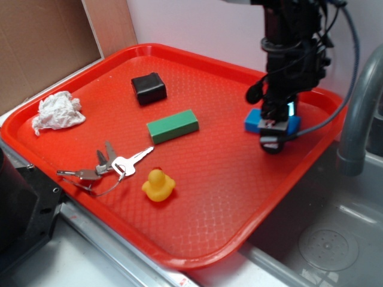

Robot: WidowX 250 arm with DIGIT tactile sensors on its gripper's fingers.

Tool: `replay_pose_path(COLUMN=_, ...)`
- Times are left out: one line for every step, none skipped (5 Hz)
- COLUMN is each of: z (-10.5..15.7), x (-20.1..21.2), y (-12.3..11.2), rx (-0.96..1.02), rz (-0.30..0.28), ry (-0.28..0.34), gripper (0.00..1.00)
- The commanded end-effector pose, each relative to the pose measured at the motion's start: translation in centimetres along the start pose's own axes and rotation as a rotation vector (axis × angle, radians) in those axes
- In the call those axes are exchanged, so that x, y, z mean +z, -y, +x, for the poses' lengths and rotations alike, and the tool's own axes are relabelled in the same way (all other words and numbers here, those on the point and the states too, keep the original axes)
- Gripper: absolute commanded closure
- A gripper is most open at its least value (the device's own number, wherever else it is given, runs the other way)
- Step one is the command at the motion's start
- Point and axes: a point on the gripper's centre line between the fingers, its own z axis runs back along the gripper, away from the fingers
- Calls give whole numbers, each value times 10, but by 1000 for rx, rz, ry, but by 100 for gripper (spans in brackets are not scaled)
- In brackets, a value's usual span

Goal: Grab the blue block.

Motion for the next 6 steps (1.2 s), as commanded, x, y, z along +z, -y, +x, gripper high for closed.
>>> replay_pose_path(z=-29, x=65, y=55, rx=285, rz=109, ry=-157, gripper=100)
replay_pose_path(z=-66, x=113, y=67, rx=541, rz=184, ry=-105, gripper=100)
replay_pose_path(z=-98, x=142, y=71, rx=796, rz=230, ry=-35, gripper=100)
replay_pose_path(z=-125, x=164, y=75, rx=1006, rz=274, ry=18, gripper=100)
replay_pose_path(z=-140, x=180, y=72, rx=1096, rz=307, ry=37, gripper=100)
replay_pose_path(z=-150, x=196, y=67, rx=1175, rz=306, ry=51, gripper=100)
